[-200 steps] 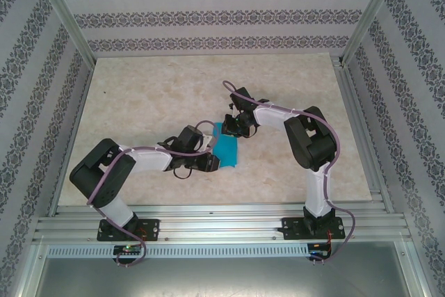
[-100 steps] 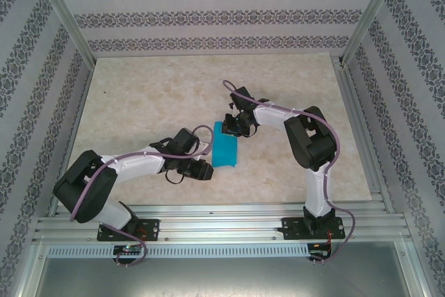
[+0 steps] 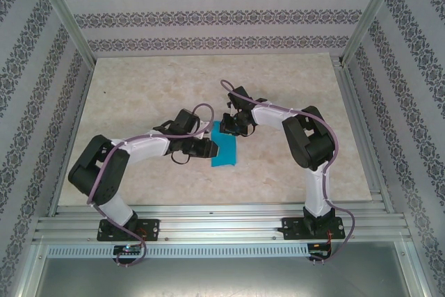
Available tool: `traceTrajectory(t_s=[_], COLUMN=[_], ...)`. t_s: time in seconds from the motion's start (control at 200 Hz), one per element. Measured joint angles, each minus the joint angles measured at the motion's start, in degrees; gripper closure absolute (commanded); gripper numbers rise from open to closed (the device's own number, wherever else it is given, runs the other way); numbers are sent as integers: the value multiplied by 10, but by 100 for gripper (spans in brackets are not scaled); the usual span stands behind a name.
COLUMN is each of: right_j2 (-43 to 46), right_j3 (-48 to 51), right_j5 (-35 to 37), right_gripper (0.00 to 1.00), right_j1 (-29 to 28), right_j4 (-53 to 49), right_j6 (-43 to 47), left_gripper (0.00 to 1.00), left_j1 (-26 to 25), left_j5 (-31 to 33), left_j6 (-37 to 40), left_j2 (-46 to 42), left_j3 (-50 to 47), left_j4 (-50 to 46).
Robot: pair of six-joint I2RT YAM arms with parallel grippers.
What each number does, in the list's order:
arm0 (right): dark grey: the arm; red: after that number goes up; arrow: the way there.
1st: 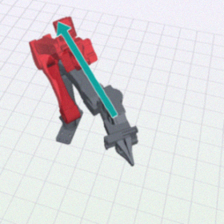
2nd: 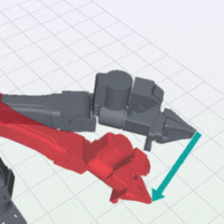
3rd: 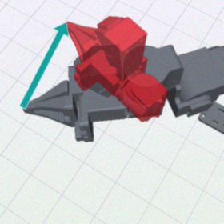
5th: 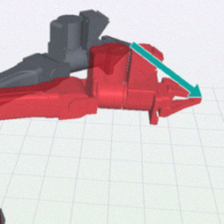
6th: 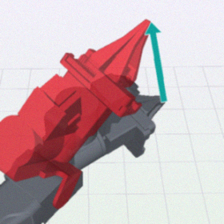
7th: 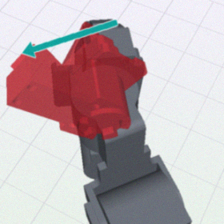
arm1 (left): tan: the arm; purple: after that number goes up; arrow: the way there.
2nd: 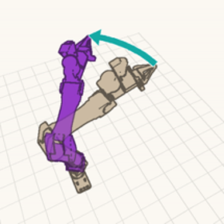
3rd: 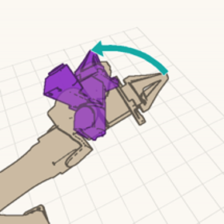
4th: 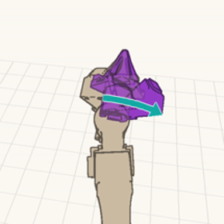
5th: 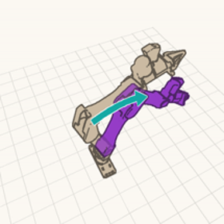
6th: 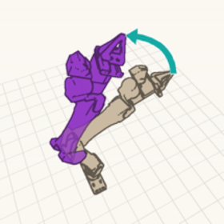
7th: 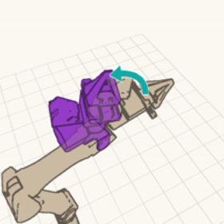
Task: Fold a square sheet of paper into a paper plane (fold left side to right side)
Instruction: First fold the square sheet of paper in half at the center of the table, then hold the square sheet of paper at the center of the table.
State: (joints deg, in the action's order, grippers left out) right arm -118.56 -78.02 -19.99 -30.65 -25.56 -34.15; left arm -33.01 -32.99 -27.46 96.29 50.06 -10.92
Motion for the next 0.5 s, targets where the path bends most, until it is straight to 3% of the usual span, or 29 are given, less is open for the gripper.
traceTrajectory(t_s=[0.305,0.5], right_j2=[0,50], right_j3=[-9,-5], right_j5=[-12,-9], right_gripper=[79,62], right_j1=[0,11], right_j4=[2,-8], right_j6=[-2,3], left_gripper=[73,73], left_j1=[0,0], left_j5=[-1,3], left_j6=[-4,-5], left_j2=[67,67], left_j3=[6,3], left_j4=[33,37])
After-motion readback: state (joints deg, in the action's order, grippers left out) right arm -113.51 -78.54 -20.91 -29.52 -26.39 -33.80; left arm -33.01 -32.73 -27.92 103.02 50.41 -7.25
